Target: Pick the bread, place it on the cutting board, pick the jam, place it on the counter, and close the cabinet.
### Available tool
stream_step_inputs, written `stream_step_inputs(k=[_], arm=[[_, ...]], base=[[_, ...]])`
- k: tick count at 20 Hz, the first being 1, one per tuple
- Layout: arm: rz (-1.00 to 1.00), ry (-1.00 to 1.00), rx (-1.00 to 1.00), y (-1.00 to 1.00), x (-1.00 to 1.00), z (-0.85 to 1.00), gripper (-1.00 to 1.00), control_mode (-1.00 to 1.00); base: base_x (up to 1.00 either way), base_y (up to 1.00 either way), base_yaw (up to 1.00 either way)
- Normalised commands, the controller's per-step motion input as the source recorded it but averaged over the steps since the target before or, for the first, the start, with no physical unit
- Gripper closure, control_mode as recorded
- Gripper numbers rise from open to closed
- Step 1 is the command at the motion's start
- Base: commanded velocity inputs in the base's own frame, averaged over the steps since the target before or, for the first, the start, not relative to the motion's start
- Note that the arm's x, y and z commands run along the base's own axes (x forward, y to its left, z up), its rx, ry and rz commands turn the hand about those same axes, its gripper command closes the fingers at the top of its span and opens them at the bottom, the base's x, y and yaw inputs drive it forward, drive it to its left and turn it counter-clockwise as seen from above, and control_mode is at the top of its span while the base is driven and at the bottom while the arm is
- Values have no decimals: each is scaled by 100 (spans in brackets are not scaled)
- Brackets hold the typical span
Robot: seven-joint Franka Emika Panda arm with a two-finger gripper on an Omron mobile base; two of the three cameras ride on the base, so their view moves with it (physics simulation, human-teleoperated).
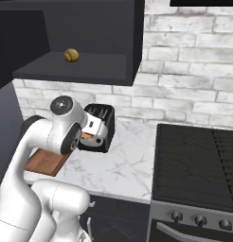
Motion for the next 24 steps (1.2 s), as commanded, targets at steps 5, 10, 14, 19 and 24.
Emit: stream_step_inputs(k=[5, 10, 14, 19, 24], arm=[[0, 0, 0, -2, 0, -41, 100, -100], [0, 0, 0, 0, 1, -40, 100, -100], [0, 0, 0, -3, 5, -37, 100, -100], [0, 0, 0, -4, 9, -36, 100, -100], [0, 0, 0, -4, 9, -27, 100, -100]], base=[[0, 0, 0], [0, 0, 0], [0, 0, 0], [0, 0, 0], [0, 0, 0]])
